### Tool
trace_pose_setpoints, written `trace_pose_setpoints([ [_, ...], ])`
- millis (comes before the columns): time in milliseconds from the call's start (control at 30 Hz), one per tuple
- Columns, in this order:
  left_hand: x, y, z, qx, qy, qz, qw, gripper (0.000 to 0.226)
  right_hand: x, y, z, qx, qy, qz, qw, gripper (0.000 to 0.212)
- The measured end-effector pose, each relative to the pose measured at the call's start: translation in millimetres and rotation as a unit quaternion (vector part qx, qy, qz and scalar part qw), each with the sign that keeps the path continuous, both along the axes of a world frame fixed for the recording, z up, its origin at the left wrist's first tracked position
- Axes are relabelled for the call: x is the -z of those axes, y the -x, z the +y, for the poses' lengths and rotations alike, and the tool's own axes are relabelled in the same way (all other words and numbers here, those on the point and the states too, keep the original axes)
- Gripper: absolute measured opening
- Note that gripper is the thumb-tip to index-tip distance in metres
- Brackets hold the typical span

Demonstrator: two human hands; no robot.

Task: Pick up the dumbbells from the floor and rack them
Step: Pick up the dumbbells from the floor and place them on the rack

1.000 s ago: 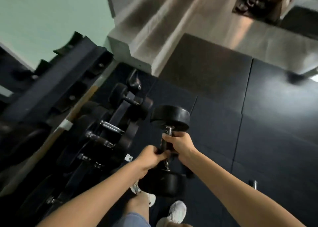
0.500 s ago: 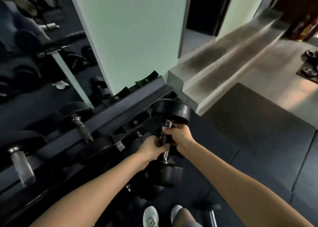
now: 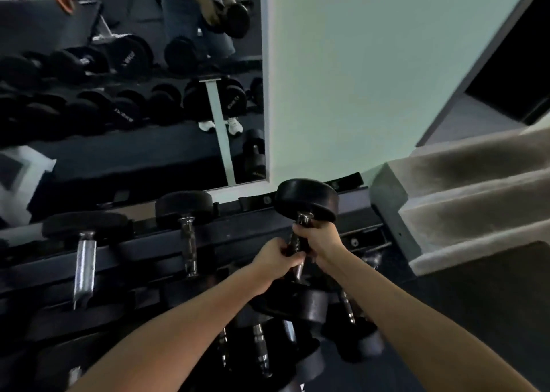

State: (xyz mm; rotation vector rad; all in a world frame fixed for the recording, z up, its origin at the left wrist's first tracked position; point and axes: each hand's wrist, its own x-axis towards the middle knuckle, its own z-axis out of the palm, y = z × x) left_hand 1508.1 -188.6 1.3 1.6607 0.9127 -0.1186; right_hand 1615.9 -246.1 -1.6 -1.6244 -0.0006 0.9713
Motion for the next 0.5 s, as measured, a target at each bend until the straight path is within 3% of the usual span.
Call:
trace_pose_setpoints([
  [167,8,-26,22,-0.091,0.034,-0.015,0.995,0.006,12,-30,42,-0.085,0.019,-0.024,0.996,0.01],
  [300,35,-37,40,-0.162,0.045,0.009,0.986,0.026,31,-39,72,-0.141,0.046,-0.022,0.989,0.011],
  [500,70,-44,62,-0.182,0.058,0.007,0.982,0.026,56,-50,95,-0.152,0.037,-0.013,0.988,0.014],
])
